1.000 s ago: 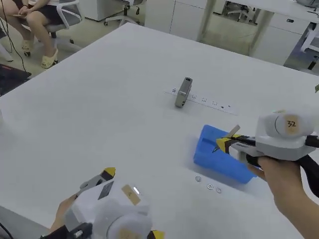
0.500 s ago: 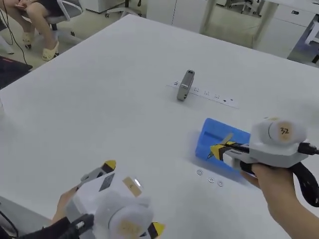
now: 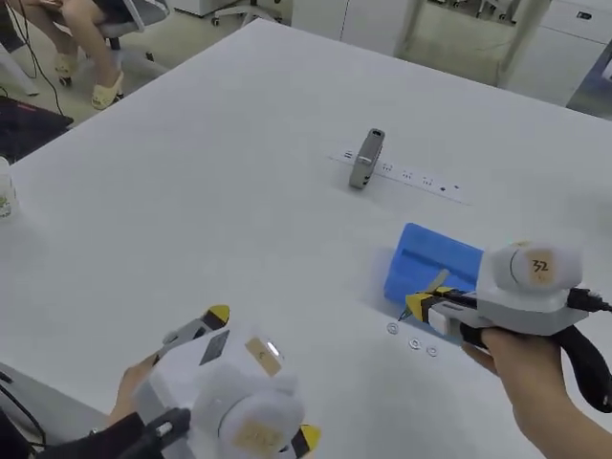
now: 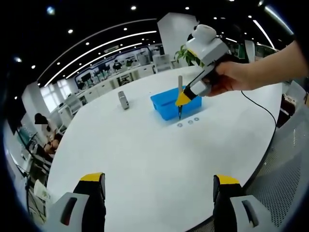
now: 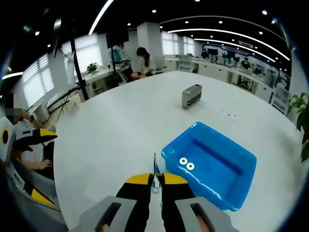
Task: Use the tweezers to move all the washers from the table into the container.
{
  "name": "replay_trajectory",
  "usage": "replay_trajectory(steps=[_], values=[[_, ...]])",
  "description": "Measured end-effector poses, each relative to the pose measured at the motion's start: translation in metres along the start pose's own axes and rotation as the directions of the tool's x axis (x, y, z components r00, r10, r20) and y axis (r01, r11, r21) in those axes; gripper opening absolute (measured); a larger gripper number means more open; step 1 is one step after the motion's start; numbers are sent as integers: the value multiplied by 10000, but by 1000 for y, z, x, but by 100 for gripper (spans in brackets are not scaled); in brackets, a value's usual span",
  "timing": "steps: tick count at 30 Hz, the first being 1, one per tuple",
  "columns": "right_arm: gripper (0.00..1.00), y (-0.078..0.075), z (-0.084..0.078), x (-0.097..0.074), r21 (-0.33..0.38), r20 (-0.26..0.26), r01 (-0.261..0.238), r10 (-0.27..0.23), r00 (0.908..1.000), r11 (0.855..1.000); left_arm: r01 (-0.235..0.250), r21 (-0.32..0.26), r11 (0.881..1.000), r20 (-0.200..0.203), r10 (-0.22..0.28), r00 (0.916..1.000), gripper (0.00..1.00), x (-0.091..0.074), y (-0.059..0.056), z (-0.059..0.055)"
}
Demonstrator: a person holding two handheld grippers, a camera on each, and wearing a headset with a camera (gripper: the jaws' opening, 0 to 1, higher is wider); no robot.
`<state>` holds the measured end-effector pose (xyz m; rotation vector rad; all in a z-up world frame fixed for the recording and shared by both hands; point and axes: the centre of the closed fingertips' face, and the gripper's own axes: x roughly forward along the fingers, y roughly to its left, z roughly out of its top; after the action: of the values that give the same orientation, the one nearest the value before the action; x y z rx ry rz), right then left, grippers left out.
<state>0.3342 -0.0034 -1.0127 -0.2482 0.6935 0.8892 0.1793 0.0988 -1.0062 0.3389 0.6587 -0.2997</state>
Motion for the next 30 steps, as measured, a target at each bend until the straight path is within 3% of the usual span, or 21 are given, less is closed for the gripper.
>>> replay_trajectory(steps=[19,30], values=[[4,-9,-18,16,27,-428,186,-185,9989,9998,-37,-37,10000,-163,36,9999,94,1,1,-3],[3,-8,-16,14,12,-296,262,-261,9992,9997,-43,-30,10000,-184,43,9998,94,1,1,-4]])
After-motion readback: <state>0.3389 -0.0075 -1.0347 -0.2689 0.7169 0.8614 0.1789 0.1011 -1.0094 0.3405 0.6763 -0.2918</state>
